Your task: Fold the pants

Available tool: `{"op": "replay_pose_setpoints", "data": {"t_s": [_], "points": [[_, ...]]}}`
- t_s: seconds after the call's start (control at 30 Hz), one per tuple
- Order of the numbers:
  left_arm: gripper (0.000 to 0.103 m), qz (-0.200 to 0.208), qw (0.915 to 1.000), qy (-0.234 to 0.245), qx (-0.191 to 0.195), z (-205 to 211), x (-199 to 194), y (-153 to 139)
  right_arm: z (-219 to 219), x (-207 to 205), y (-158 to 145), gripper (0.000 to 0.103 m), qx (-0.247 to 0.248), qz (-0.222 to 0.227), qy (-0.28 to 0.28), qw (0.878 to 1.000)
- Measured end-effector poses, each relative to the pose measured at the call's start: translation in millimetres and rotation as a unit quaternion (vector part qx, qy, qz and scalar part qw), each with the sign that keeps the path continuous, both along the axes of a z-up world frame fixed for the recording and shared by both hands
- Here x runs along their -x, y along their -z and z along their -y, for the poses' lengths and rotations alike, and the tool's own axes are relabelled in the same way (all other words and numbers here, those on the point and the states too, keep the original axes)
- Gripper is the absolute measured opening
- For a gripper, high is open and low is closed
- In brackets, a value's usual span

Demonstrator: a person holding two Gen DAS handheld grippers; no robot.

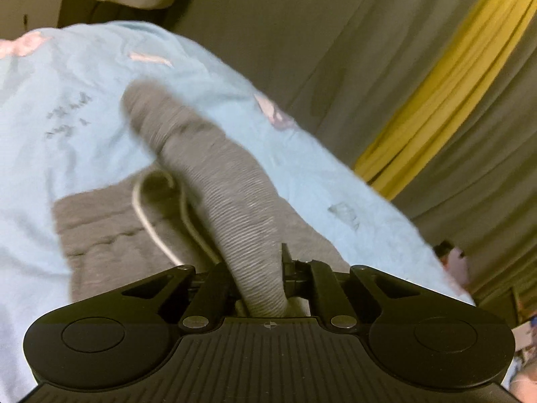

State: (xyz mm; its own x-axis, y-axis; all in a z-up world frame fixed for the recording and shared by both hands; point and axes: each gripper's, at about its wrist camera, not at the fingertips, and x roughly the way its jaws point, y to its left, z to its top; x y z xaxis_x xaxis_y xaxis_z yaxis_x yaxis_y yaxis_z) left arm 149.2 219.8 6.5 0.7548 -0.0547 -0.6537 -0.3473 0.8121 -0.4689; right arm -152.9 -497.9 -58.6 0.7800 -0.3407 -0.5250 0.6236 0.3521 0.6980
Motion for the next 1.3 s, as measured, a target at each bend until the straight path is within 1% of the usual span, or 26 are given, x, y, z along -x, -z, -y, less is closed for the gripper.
{"op": "replay_pose_setpoints", "data": {"t_s": [0.17, 0.3, 0.33, 0.43, 0.53, 0.57, 0.6, 0.67, 0.73, 0.8, 0.83, 0.87, 0.9, 0.93, 0.97, 1.0, 1.07, 1.1, 1.13, 1.17, 1.23, 1.27, 1.3], "points": [[0.008, 0.012, 0.9994, -0.008, 0.031, -19, 41, -1, 2, 16, -11, 0.005, 0.005, 0.002, 0.008, 1.0], [0.009, -0.012, 0.9998, -0.007, 0.014, -26, 62, 15, 4, 27, -9, 0.005, 0.005, -0.01, 0.008, 1.0], [0.008, -0.023, 0.9996, -0.01, 0.01, -27, 65, 21, 3, 28, -8, 0.005, 0.009, -0.02, 0.005, 1.0], [0.009, -0.038, 0.9991, -0.016, 0.009, -28, 70, 36, -1, 28, -6, 0.005, 0.026, -0.049, -0.004, 0.998], [0.01, -0.048, 0.9987, -0.013, -0.013, -27, 72, 43, -2, 29, -3, 0.005, 0.025, -0.059, -0.002, 0.998], [0.012, -0.056, 0.9983, -0.012, -0.016, -26, 72, 45, -2, 29, -1, 0.005, 0.023, -0.064, -0.002, 0.998], [0.018, -0.064, 0.9977, -0.018, -0.013, -28, 71, 48, -2, 30, 0, 0.005, 0.023, -0.069, -0.002, 0.997], [0.024, -0.068, 0.997, -0.037, 0.008, -35, 73, 52, -3, 28, 3, 0.005, 0.031, -0.083, -0.006, 0.996], [0.025, -0.064, 0.9967, -0.043, 0.026, -40, 75, 55, -6, 28, 4, 0.005, 0.04, -0.092, -0.009, 0.995], [0.025, -0.058, 0.9972, -0.043, 0.021, -41, 79, 52, -7, 30, 5, 0.005, 0.046, -0.083, -0.012, 0.995], [0.025, -0.049, 0.9979, -0.04, 0.013, -40, 80, 49, -6, 31, 5, 0.005, 0.045, -0.075, -0.014, 0.996], [0.029, -0.043, 0.9985, -0.035, -0.002, -38, 81, 45, -5, 31, 6, 0.005, 0.042, -0.073, -0.015, 0.996], [0.035, -0.042, 0.9984, -0.035, -0.017, -38, 81, 42, -3, 30, 7, 0.005, 0.037, -0.075, -0.018, 0.996], [0.038, -0.04, 0.9979, -0.041, -0.03, -38, 82, 40, -1, 30, 9, 0.006, 0.031, -0.079, -0.019, 0.996], [0.047, -0.039, 0.9968, -0.055, -0.043, -39, 83, 39, 2, 30, 12, 0.008, 0.022, -0.085, -0.015, 0.996], [0.053, -0.04, 0.9955, -0.07, -0.05, -40, 85, 37, 5, 32, 15, 0.01, 0.011, -0.086, -0.009, 0.996], [0.054, -0.039, 0.9938, -0.091, -0.052, -43, 89, 32, 9, 39, 20, 0.01, -0.005, -0.067, 0.0, 0.998], [0.057, -0.037, 0.9932, -0.096, -0.053, -43, 91, 30, 10, 41, 20, 0.01, -0.008, -0.058, 0.001, 0.998], [0.059, -0.036, 0.992, -0.104, -0.063, -41, 93, 28, 11, 43, 19, 0.009, -0.008, -0.054, 0.0, 0.999], [0.061, -0.035, 0.9897, -0.112, -0.082, -37, 97, 23, 11, 45, 18, 0.006, -0.003, -0.05, 0.0, 0.999], [0.062, -0.02, 0.9858, -0.118, -0.118, -30, 101, 12, 7, 48, 11, 0.005, 0.023, -0.043, 0.001, 0.999], [0.068, -0.013, 0.9819, -0.125, -0.142, -24, 105, 5, 4, 48, 7, 0.005, 0.042, -0.046, 0.004, 0.998], [0.077, -0.007, 0.9775, -0.137, -0.16, -20, 109, -1, 1, 47, 5, 0.005, 0.062, -0.053, 0.004, 0.997]]}}
